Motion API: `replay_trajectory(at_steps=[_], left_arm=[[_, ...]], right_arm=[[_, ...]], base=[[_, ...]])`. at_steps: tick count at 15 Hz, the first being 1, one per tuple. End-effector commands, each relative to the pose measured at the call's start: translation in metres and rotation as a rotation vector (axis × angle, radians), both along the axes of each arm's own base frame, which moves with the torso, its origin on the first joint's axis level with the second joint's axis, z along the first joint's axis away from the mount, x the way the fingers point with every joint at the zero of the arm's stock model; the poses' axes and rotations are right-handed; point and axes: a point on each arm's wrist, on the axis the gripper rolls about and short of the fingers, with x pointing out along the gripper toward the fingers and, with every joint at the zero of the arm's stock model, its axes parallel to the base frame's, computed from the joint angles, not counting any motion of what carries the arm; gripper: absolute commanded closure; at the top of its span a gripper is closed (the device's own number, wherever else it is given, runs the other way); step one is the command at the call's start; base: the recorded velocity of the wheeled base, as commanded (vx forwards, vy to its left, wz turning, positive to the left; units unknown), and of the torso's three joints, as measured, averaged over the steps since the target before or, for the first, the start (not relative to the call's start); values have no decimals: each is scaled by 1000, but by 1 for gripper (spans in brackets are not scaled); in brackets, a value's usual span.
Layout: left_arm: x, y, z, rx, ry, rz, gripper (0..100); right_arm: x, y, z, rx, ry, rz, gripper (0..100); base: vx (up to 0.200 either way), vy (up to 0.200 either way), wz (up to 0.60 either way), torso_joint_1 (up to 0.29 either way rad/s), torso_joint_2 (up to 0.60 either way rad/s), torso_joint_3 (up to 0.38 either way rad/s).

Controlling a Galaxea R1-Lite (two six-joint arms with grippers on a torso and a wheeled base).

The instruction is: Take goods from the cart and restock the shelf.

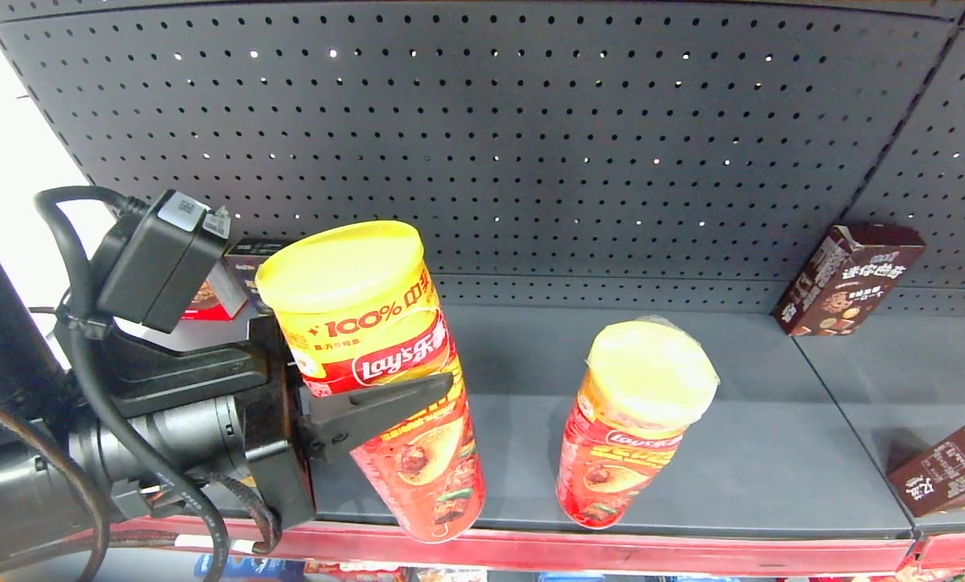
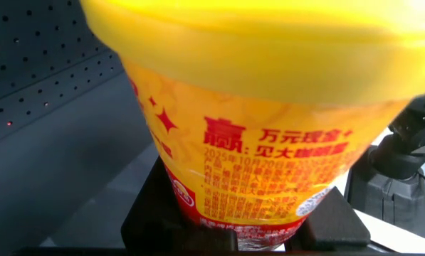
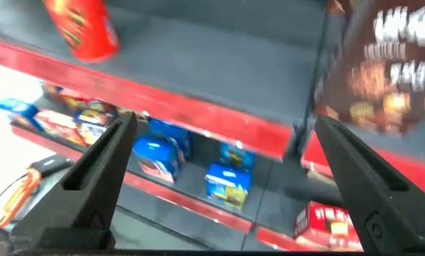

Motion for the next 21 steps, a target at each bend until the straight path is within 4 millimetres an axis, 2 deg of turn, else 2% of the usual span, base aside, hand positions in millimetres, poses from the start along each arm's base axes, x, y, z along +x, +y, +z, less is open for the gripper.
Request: replay_trajectory(at_steps=[1, 3, 5, 6, 7, 9, 12, 14, 16, 21], left_arm=[[-1, 1, -2, 2, 5, 3, 100], [-2, 2, -3, 5, 9, 2, 100], [-5, 3, -5, 7, 11, 2, 100], [-9, 6, -11, 17, 27, 2, 100], [-11, 7, -12, 21, 28, 0, 100], [-16, 9, -10, 15, 17, -8, 100], [-22, 9, -12, 16, 17, -25, 100], [-22, 8, -9, 9, 7, -31, 100], [-21, 7, -8, 8, 3, -32, 100], [-22, 7, -8, 4, 2, -100, 100]], right_arm=[[-3, -2, -10, 19, -33, -7, 0], [-2, -3, -11, 18, -30, 12, 0], [-2, -2, -10, 11, -20, -65, 0], [9, 4, -7, -61, 117, -177, 0], [12, 5, -6, -75, 152, -219, 0], [8, 5, -6, -60, 132, -401, 0], [2, 5, -9, 47, 29, -494, 0], [3, 5, -10, 40, 25, -470, 0], [3, 12, -11, 21, 30, -175, 0], [3, 12, -15, 33, 69, -184, 0]], base=[[0, 0, 0, 0, 0, 0], [0, 0, 0, 0, 0, 0], [0, 0, 0, 0, 0, 0], [0, 0, 0, 0, 0, 0], [0, 0, 0, 0, 0, 0], [0, 0, 0, 0, 0, 0], [0, 0, 0, 0, 0, 0], [0, 0, 0, 0, 0, 0], [0, 0, 0, 0, 0, 0], [0, 0, 0, 0, 0, 0]])
